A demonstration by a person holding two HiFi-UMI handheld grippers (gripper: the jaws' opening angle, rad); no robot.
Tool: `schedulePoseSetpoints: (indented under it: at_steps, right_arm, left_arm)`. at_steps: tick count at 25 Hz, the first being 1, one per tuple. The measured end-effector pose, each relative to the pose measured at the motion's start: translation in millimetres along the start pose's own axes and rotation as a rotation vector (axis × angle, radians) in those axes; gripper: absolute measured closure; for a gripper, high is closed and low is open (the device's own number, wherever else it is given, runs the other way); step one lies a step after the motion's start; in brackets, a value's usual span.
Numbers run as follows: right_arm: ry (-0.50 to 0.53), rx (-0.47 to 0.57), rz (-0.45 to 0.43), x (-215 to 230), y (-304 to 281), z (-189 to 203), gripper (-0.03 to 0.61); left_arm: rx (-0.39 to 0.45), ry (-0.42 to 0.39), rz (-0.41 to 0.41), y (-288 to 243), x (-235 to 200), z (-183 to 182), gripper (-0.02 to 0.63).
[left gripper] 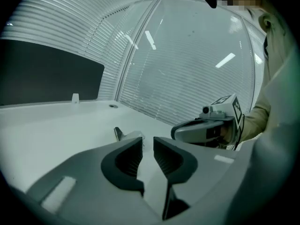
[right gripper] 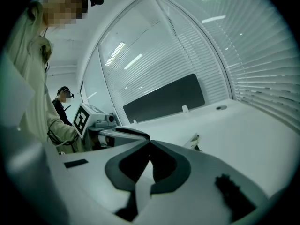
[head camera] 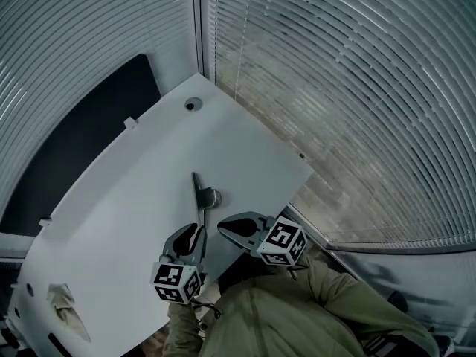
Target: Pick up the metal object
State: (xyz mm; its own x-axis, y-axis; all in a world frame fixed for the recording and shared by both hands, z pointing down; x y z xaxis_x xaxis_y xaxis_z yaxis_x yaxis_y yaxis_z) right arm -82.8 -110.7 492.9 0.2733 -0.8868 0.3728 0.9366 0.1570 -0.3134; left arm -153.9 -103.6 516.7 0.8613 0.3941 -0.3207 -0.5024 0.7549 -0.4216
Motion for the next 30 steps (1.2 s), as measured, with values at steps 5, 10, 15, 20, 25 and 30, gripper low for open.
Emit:
schedulePoseSetpoints:
  at_steps: [5,10,15,20,25,30]
  right_arm:
    - [-0.014,-0.038,-0.01,24.3,-5.9,15.0,0.574]
    - [-0.025,-0.065,-0.006,43.3,-7.6,24.9,0.574]
    - [-0.036,-0.078,-0.006,49.8,-6.3,27.4,0.574]
    - [-0.04,-0.075,-0.014,53.5,-7.5,28.8,0.574]
    - [-0.057,-0.063,-0.011,57.4,-6.3,26.9,0.574]
    - [-0.061,-0.057,-0.009,58.4,-3.4,25.5,0.574]
  left_arm:
    - [-0.106,0.0,-0.055,-34.2,-22.5,19.2,0.52]
    - [-0.219,-0.019,-0.078,-65.5,-34.9,31.4,0.469]
    - [-0.299,-0.037,-0.121,-84.1,-38.1,39.7,0.41]
    - [-0.35,-0.061,-0.165,-90.0,-39.9,46.6,0.387]
    - [-0.368,-0.114,-0.224,-92.5,-40.5,49.1,0.406]
    - [-0.396,-0.044,-0.195,-90.5,-47.6,47.0,0.471]
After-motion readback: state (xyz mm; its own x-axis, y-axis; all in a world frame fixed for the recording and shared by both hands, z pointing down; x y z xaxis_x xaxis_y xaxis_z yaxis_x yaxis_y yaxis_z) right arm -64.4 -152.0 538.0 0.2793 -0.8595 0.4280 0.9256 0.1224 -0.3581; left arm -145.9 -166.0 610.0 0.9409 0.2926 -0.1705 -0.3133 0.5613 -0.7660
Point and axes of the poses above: the fingertips, and each gripper's own axes: y backward along the fingers, x to its right, z out of its underside, the point moved 2 cm from there along y, backward along the fingers
